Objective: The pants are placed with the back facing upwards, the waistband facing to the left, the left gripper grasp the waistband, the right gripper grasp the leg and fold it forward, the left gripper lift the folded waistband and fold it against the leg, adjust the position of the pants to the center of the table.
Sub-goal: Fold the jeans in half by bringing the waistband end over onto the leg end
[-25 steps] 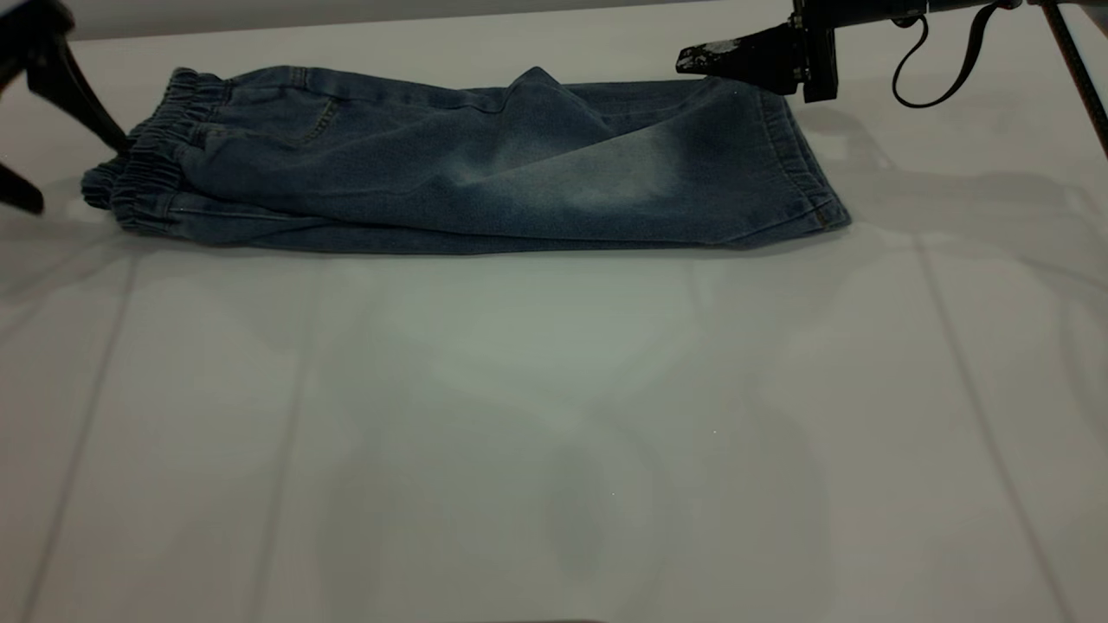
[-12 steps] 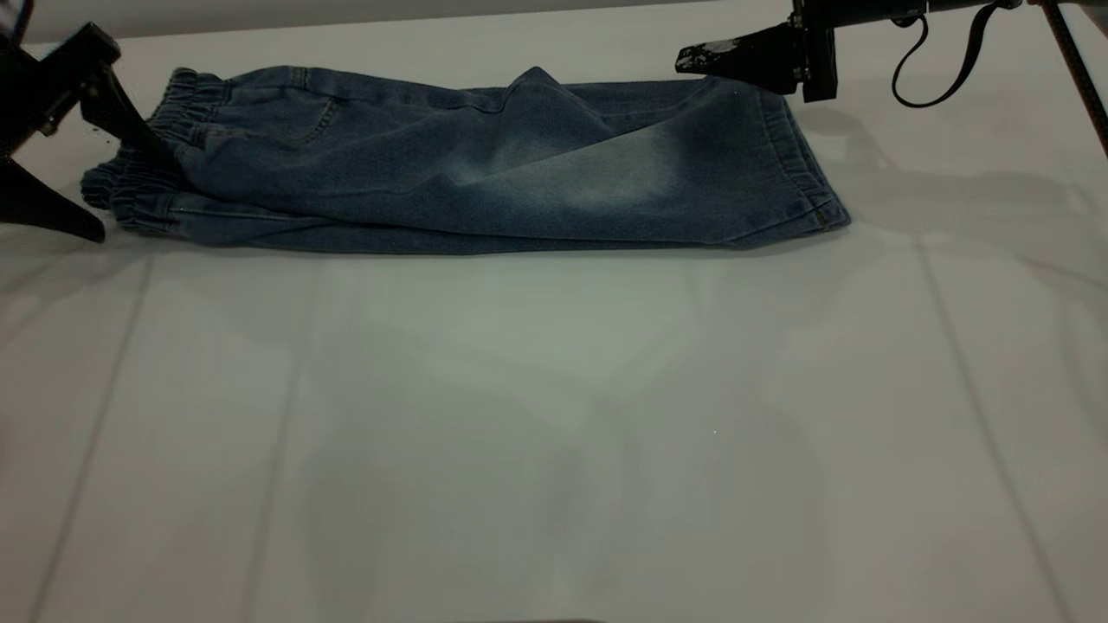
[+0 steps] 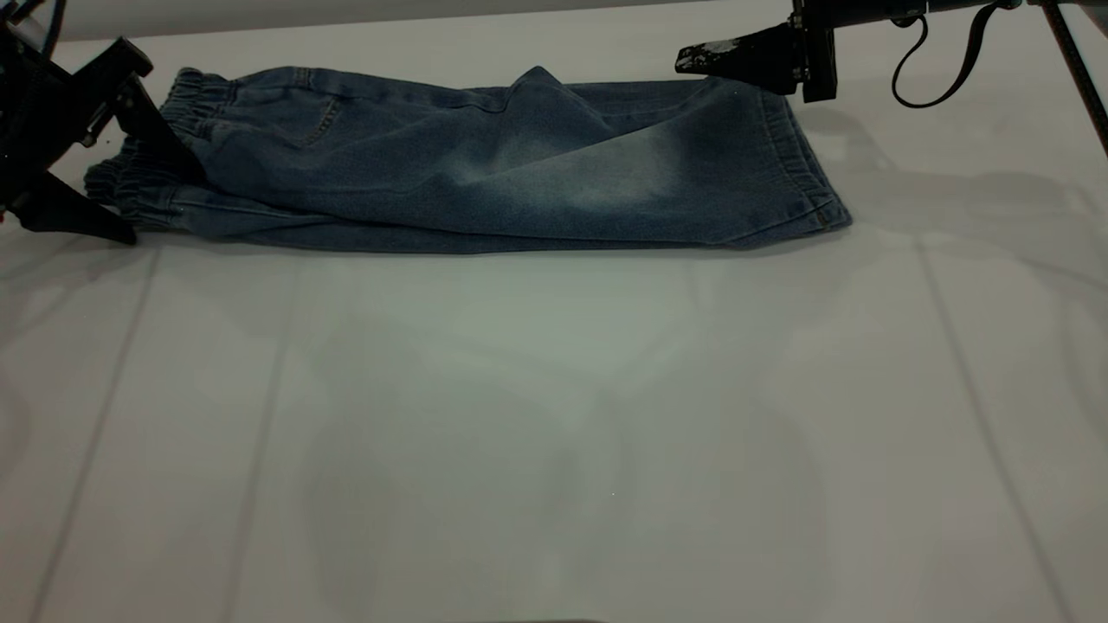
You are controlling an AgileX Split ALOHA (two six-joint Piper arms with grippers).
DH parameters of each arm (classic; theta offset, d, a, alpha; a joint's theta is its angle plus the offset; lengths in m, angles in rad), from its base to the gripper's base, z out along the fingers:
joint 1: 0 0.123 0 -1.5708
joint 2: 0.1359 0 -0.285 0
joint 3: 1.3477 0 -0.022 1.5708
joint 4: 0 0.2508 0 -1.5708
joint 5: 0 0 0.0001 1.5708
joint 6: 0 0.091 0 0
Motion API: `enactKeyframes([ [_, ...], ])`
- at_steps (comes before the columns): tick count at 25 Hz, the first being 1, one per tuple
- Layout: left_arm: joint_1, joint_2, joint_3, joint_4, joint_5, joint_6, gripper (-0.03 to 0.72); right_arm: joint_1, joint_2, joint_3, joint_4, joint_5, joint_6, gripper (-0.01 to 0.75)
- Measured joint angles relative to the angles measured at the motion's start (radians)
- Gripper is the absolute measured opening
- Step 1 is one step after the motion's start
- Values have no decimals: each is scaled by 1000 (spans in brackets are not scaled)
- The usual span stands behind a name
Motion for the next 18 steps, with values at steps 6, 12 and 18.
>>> enactKeyframes([
  [6, -1, 25, -3, -28, -5, -7, 412, 1, 0, 0, -1, 14, 0, 575],
  [12, -13, 21, -3, -34, -17, 19, 98, 56, 0, -66, -83, -28, 41, 567],
  [18, -53, -85, -1, -8, -10, 102, 95, 171, 1, -195, -335, -304, 193, 567],
])
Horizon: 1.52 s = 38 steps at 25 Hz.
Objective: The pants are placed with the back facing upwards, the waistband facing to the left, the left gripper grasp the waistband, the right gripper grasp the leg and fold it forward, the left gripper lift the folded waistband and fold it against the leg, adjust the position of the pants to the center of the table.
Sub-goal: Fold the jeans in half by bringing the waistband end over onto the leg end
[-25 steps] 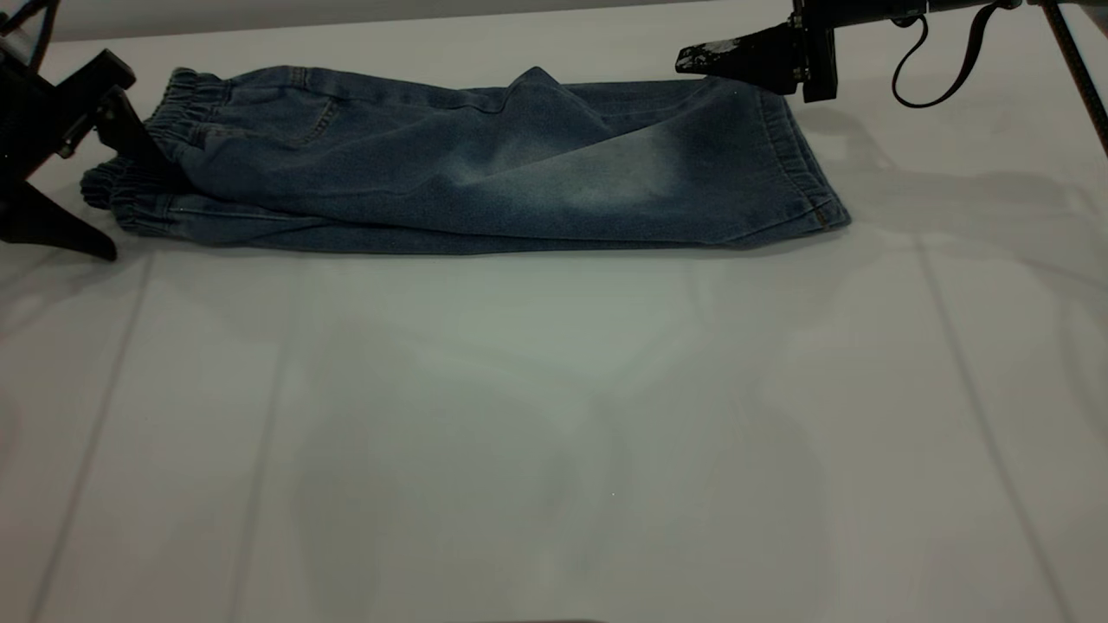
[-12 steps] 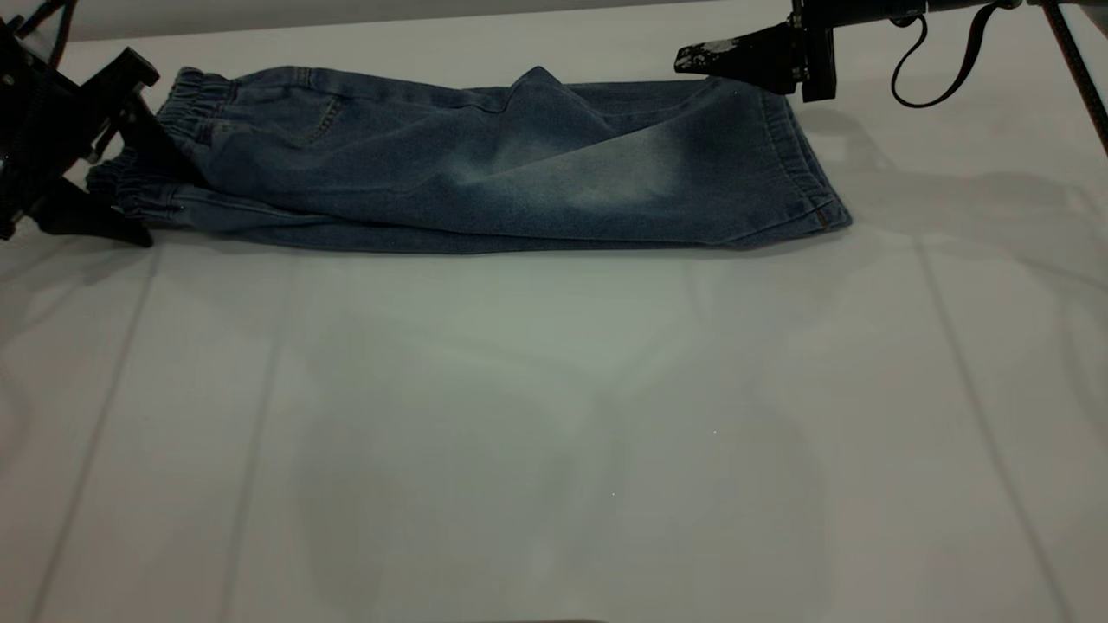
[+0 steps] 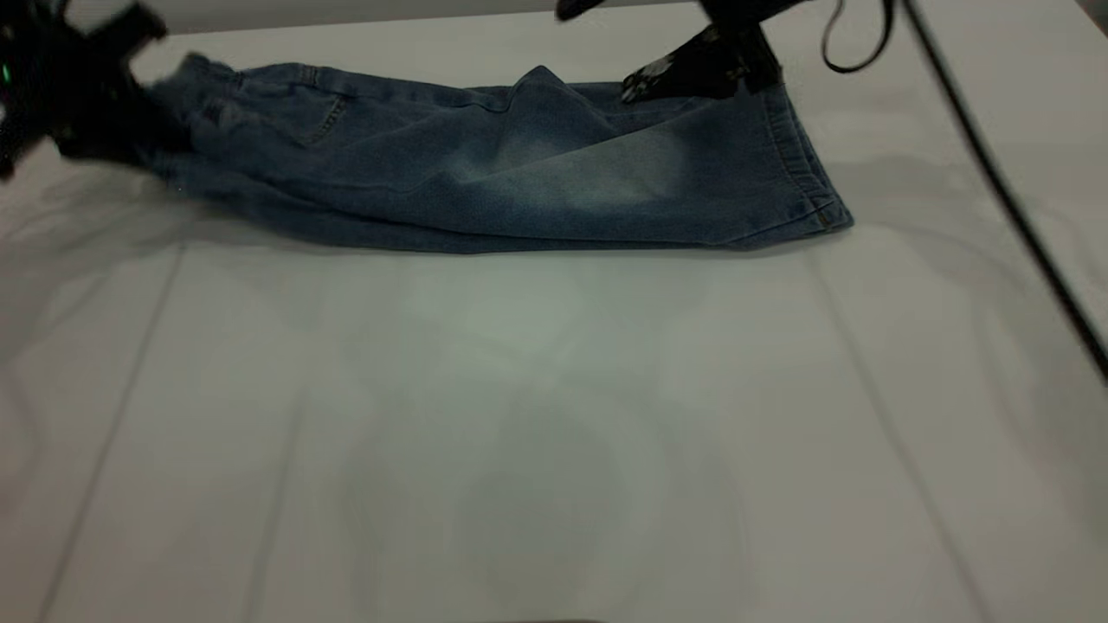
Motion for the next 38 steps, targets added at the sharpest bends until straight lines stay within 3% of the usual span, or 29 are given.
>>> enactKeyframes([
  [3, -29, -68, 0, 3, 19, 39, 95, 59, 17, -41, -47, -69, 37, 567],
  [9, -88, -164, 0, 20, 50, 86, 95, 161, 141, -137, -54, -98, 78, 567],
  [14, -148, -221, 0, 66, 61, 99, 95, 244, 232, -248, -53, -80, 115, 566],
  [18, -176, -270, 2, 95, 75, 100, 95, 267, 251, -285, -70, -20, 120, 566],
  [22, -178, -322, 2, 121, 88, 100, 95, 218, 251, -338, -87, 99, 120, 566],
  [29, -194, -351, 4, 125, 109, 103, 95, 47, 170, -434, -106, 281, 120, 566],
  [38, -410, -319, 4, 117, -21, 110, 95, -118, 33, -511, -113, 395, 120, 566],
])
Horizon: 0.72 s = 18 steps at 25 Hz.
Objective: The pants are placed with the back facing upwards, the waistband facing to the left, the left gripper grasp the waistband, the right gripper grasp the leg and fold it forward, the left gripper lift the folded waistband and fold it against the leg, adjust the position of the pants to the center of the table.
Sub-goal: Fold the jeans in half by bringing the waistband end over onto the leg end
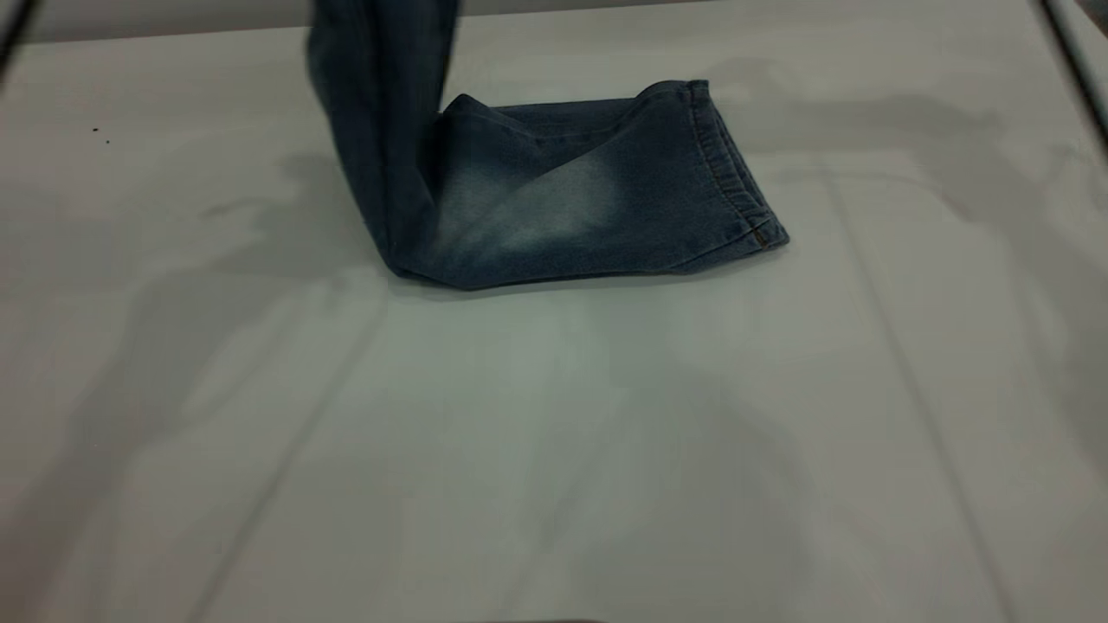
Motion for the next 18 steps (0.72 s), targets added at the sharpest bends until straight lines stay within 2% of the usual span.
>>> enactKeyframes([
  [7, -161, 184, 0, -56, -131, -15, 95, -45, -97, -19, 0, 11, 0, 566],
  [13, -225, 296, 0, -81, -194, 3, 120, -48, -110, -22, -6, 15, 0, 566],
  [15, -230, 302, 0, -82, -198, 38, 174, -48, -110, -22, -26, 16, 0, 566],
  [18, -230, 302, -5, -84, -198, 90, 335, -48, -110, -22, -97, 16, 21, 566],
])
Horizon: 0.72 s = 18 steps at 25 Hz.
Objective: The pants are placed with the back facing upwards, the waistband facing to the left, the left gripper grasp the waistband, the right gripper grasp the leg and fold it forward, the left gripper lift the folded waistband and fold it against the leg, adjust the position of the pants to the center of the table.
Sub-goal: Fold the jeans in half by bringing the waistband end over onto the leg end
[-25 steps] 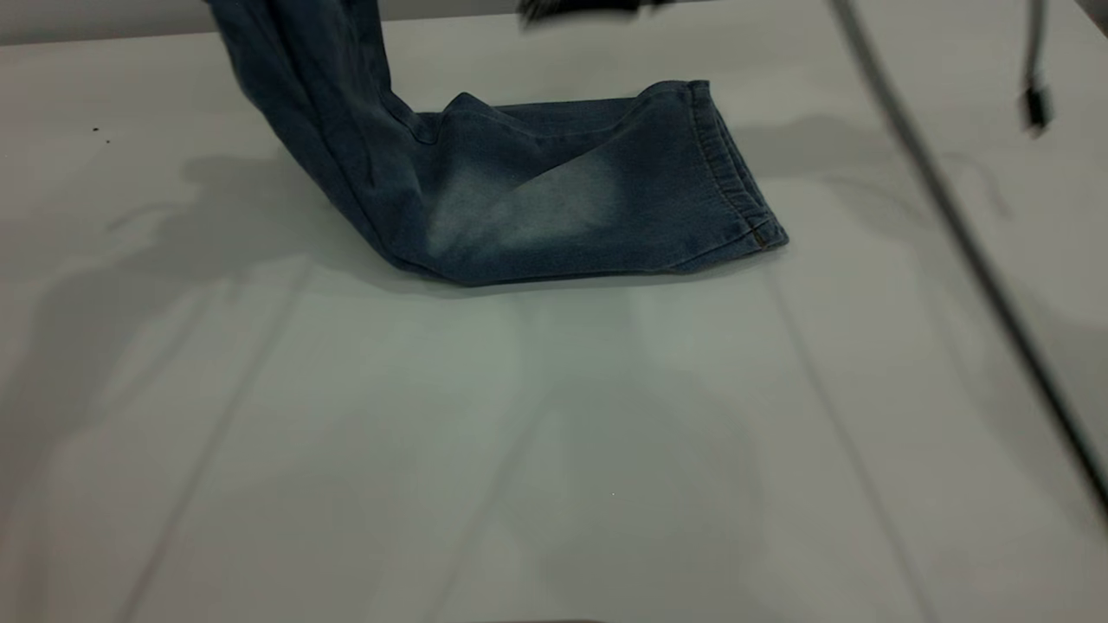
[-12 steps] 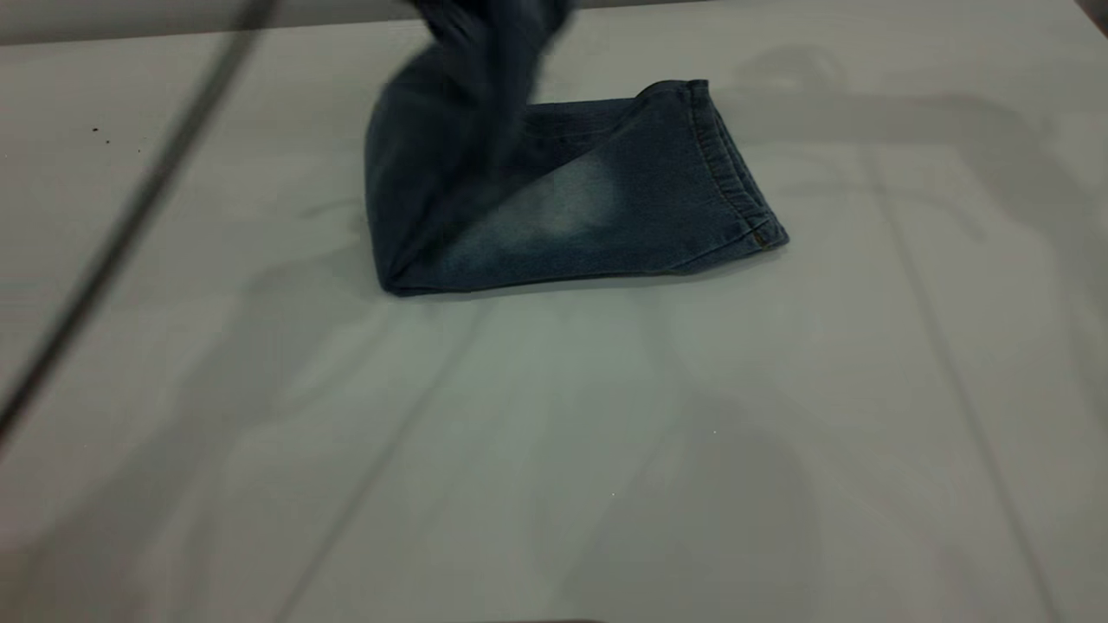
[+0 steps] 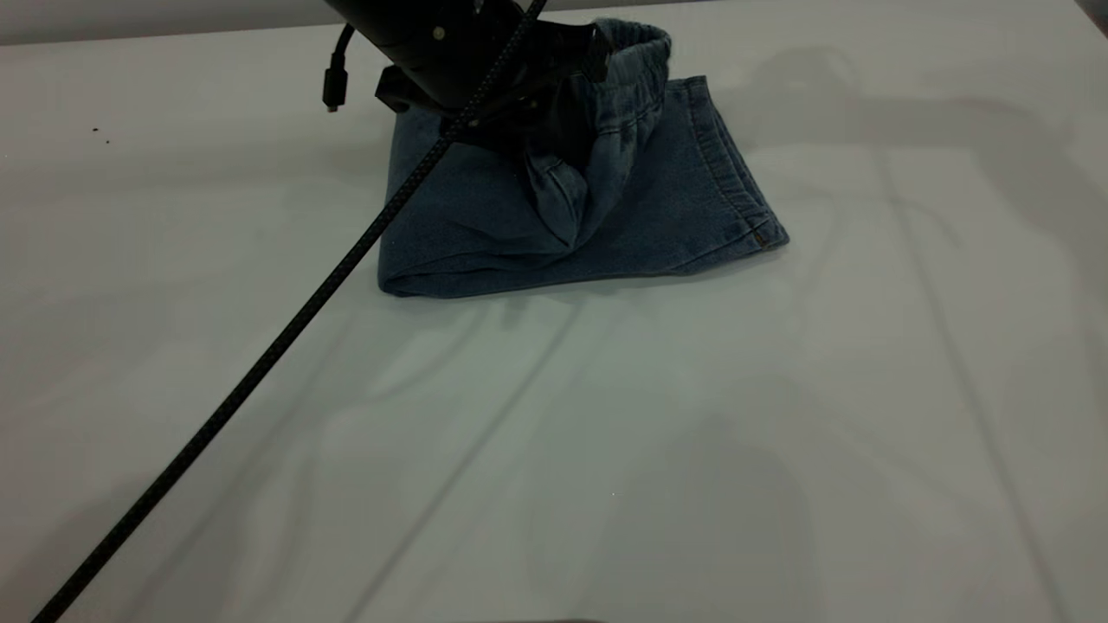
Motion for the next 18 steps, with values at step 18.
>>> enactKeyframes([
  [18, 152, -335, -56, 230, 169, 72, 596, 8, 0, -2, -251, 11, 93, 565],
])
